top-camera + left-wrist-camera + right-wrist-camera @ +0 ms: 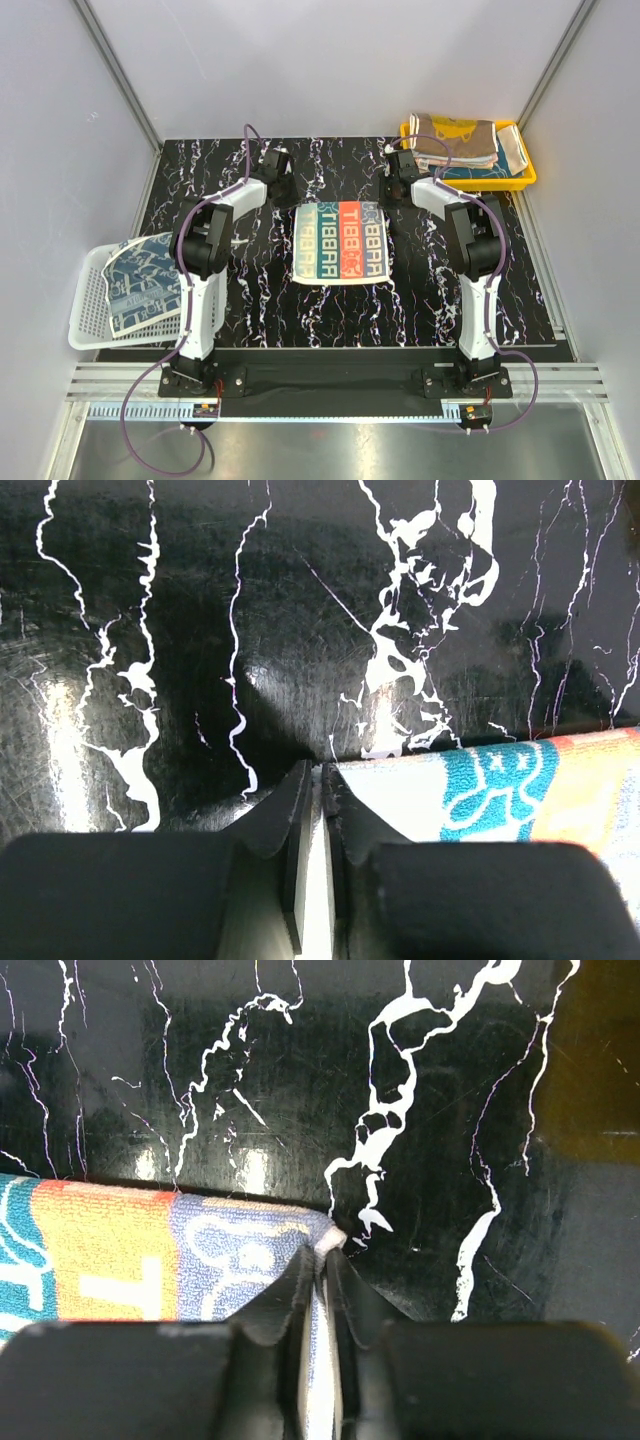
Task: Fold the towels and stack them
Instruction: Fold the towel
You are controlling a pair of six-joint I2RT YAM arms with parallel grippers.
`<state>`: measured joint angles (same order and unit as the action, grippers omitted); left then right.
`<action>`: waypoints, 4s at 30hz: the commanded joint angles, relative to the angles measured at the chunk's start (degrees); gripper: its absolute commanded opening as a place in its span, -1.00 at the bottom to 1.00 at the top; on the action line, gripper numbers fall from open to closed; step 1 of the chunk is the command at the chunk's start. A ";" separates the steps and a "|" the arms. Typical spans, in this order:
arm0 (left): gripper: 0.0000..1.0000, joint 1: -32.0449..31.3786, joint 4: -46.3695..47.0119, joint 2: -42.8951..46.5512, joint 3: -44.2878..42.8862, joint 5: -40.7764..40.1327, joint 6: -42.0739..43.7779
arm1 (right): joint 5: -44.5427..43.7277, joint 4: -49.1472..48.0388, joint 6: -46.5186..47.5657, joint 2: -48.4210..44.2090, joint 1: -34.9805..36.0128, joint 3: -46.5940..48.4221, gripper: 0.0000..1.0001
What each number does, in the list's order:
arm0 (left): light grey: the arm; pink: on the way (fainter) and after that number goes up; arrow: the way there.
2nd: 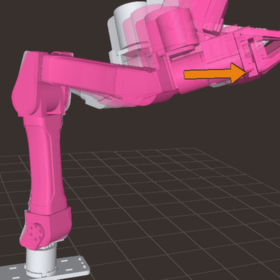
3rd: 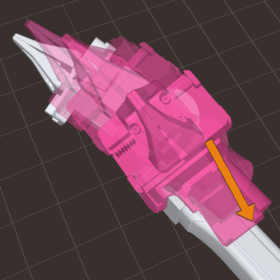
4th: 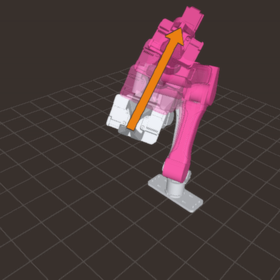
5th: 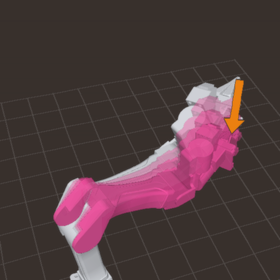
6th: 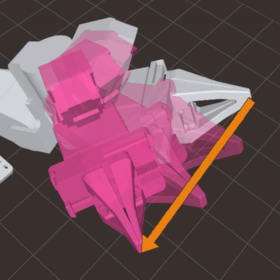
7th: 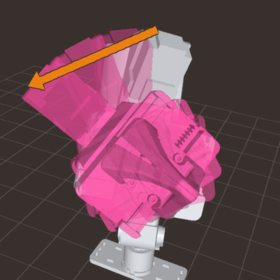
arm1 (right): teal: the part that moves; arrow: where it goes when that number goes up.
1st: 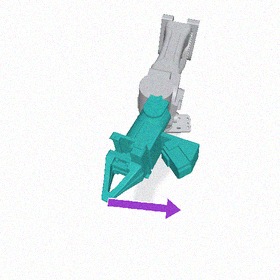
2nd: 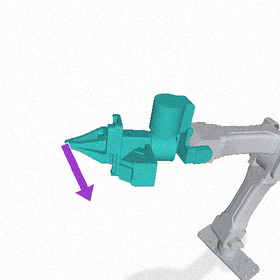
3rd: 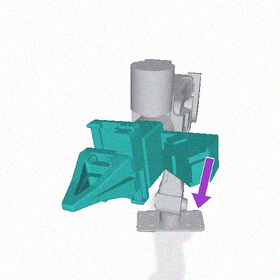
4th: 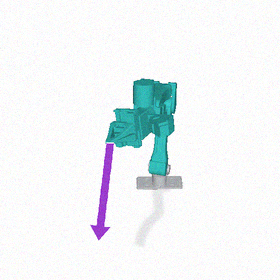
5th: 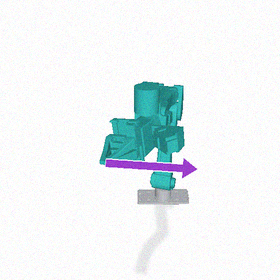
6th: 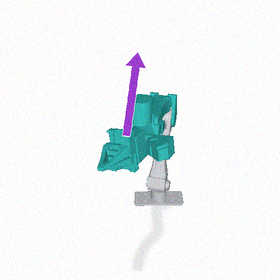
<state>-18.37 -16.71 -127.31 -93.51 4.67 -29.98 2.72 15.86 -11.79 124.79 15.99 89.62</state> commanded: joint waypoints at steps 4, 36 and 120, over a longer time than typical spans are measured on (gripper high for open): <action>-0.84 0.79 0.18 -1.37 -1.85 1.40 0.97 | 0.01 0.05 0.98 1.24 -0.61 2.92 -0.81; -1.00 1.67 19.08 23.58 23.10 4.65 -5.79 | 0.27 -14.36 -7.18 -24.14 -1.13 -21.76 -1.00; -0.16 -12.92 8.35 39.34 41.40 -1.59 -7.38 | -8.07 -4.69 -22.57 -48.60 10.11 -46.38 -0.16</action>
<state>-30.52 -8.58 -83.81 -50.41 2.63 -38.70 -1.67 10.15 -32.18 72.79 25.52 41.89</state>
